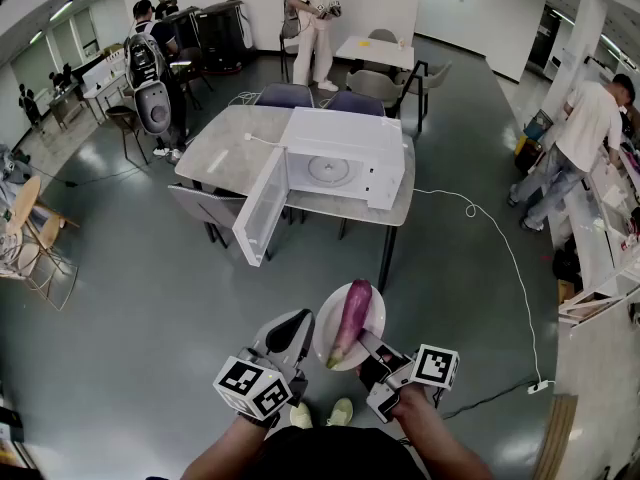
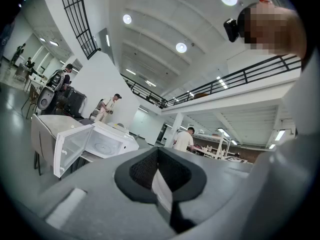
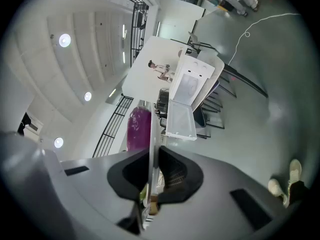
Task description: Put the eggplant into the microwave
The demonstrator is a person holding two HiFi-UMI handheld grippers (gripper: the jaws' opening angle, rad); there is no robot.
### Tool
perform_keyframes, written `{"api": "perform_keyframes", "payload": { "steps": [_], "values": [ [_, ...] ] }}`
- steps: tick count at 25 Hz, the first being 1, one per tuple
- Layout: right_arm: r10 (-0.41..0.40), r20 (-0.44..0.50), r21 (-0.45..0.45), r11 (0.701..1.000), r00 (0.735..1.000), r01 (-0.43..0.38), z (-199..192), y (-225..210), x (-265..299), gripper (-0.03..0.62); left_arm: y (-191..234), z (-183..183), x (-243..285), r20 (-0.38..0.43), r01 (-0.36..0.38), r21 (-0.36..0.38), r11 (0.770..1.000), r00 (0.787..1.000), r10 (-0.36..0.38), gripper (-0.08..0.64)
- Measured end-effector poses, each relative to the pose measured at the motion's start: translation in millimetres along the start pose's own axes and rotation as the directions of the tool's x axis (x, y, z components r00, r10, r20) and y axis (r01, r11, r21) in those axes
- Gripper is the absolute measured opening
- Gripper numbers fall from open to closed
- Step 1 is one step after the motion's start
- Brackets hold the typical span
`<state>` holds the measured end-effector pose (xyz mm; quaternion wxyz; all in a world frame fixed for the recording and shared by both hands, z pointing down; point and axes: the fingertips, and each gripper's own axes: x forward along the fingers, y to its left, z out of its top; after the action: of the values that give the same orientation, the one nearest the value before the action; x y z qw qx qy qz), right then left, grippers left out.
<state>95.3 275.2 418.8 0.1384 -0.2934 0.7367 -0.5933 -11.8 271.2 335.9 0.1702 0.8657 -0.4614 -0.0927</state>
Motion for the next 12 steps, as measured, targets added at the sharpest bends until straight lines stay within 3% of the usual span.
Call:
{"api": "perform_keyframes", "payload": {
  "steps": [12],
  "values": [
    [0.007,-0.011,0.02,1.0,1.0,-0.007,-1.0,-4.6,-0.7,0.029,-1.1,-5.9,3.3,-0.01,-0.002,-0.013,1.0,1.0,0.002,0.009]
  ]
}}
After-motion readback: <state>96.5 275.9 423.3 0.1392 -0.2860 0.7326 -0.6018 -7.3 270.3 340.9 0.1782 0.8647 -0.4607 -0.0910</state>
